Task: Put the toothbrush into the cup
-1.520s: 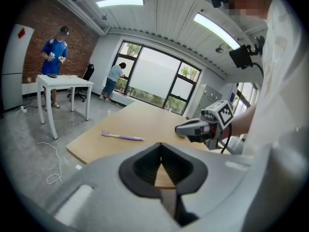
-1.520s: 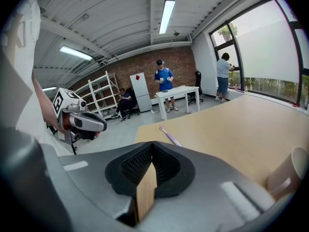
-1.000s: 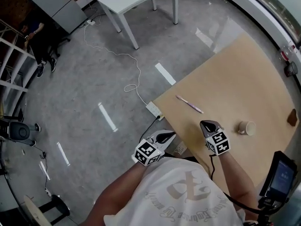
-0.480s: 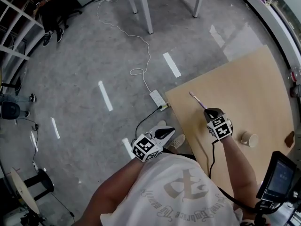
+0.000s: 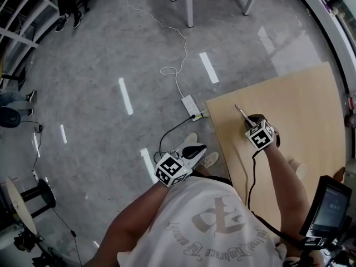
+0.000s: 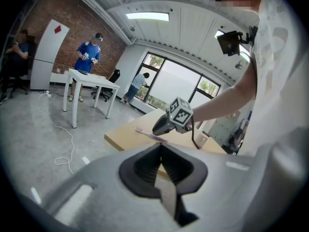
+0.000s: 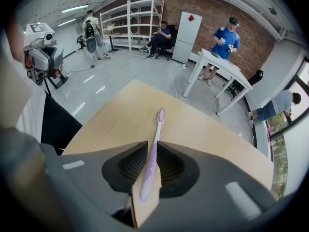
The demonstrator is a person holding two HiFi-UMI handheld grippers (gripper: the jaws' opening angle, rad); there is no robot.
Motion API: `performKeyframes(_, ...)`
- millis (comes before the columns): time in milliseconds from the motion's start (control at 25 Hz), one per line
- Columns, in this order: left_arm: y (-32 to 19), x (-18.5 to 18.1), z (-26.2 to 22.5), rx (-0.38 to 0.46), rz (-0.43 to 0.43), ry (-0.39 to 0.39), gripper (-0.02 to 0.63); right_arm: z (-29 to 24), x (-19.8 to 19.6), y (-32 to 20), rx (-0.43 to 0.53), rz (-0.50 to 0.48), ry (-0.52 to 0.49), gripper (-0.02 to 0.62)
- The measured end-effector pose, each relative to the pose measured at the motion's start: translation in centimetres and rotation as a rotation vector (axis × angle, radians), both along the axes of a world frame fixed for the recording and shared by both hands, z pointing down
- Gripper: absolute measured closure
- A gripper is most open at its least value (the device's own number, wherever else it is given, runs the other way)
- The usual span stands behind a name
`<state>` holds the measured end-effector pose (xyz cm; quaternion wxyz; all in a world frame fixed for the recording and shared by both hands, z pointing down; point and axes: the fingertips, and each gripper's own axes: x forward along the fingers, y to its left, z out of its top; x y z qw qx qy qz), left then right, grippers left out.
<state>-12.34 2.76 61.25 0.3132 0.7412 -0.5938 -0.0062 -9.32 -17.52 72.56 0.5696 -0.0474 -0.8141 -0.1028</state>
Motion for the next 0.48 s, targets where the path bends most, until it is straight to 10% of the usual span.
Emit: performKeyframes(480,2.5,-1.7,-1.7,-0.012,-0.097,0.01,0.6,0.5,-0.2,-0.4,-0.038,0.0,0.181,0.508)
